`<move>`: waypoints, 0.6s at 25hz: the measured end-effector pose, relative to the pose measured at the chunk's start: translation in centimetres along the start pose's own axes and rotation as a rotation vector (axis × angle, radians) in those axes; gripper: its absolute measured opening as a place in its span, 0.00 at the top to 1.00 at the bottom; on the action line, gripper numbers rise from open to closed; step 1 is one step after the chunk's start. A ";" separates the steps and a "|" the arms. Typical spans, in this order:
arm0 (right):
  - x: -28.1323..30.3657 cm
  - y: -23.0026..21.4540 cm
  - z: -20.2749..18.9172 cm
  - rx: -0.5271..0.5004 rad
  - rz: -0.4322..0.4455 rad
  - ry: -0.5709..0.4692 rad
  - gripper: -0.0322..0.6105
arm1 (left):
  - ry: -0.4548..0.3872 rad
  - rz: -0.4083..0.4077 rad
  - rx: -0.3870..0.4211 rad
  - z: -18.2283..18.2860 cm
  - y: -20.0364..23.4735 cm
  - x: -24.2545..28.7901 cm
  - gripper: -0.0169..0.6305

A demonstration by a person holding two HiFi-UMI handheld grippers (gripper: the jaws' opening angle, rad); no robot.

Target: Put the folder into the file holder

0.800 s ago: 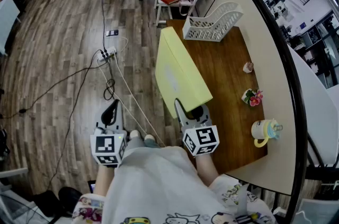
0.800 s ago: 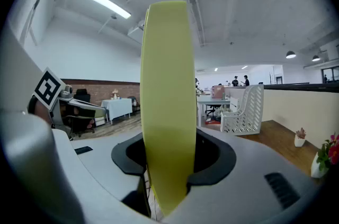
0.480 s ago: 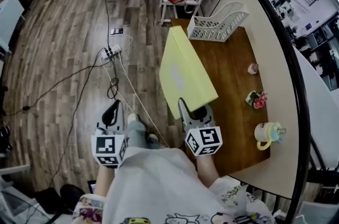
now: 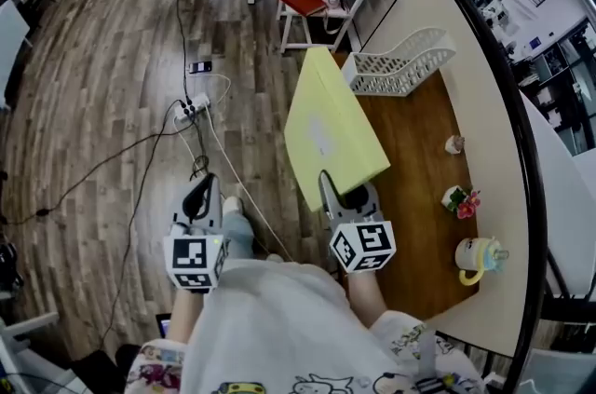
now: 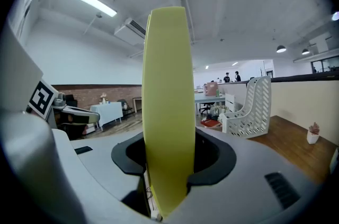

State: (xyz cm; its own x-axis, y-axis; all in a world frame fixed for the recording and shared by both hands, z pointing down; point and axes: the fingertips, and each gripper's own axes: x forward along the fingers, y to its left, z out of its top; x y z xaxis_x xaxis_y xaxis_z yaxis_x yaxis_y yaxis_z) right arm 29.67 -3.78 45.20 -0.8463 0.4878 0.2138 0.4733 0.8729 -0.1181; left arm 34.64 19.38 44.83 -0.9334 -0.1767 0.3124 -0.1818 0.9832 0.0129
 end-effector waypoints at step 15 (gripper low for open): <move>14.9 2.3 3.8 0.014 -0.063 0.014 0.68 | 0.015 -0.054 0.015 4.3 12.7 10.8 0.96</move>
State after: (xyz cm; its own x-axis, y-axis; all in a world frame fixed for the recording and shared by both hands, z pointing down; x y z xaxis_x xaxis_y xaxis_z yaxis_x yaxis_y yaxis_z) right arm 17.24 5.49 44.43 -0.8708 0.4318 0.2350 0.4155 0.9020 -0.1178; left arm 20.93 29.76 44.28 -0.9176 -0.2284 0.3255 -0.2361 0.9716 0.0161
